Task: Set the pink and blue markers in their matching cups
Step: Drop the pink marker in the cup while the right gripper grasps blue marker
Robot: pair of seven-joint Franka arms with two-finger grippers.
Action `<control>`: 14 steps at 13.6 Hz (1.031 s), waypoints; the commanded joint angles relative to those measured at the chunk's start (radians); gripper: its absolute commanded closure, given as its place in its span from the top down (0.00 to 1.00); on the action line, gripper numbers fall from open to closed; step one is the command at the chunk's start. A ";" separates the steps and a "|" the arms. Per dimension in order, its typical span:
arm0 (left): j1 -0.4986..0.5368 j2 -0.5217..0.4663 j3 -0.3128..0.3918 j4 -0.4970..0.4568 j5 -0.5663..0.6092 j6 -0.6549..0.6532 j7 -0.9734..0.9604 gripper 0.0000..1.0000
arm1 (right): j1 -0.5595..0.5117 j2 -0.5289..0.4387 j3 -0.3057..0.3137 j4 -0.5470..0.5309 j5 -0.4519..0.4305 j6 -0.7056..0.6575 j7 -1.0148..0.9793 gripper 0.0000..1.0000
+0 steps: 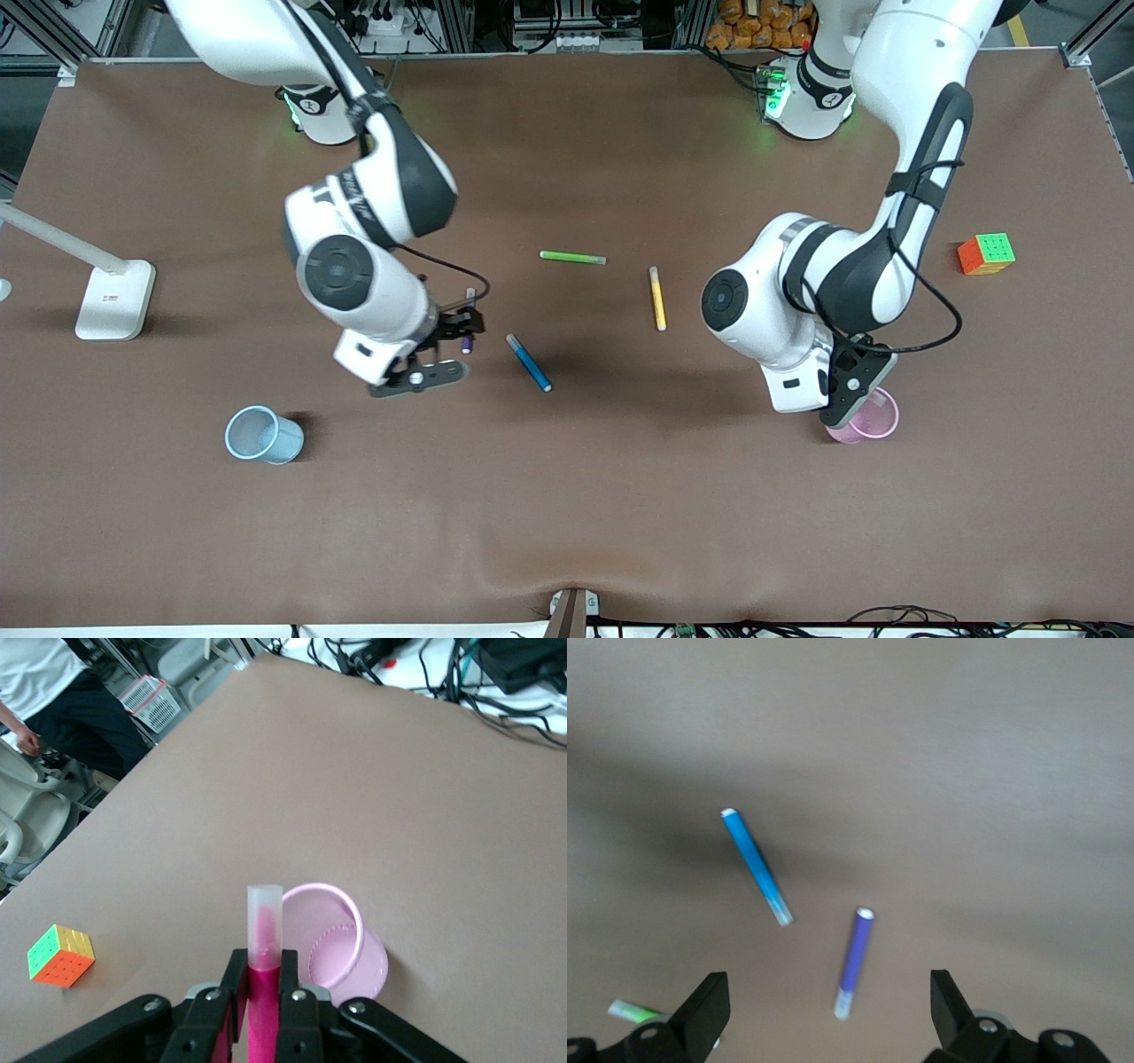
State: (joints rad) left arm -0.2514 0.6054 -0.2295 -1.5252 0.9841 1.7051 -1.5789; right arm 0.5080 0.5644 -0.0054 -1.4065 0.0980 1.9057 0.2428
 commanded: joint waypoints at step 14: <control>0.009 0.164 0.095 0.025 0.363 -0.018 -0.338 0.00 | 0.130 0.089 -0.010 -0.221 -0.003 0.387 -0.002 0.79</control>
State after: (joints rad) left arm -0.2365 0.7283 -0.1410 -1.5303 1.3052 1.7030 -1.8878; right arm 0.6259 0.6510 -0.0058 -1.5988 0.0970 2.2494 0.2446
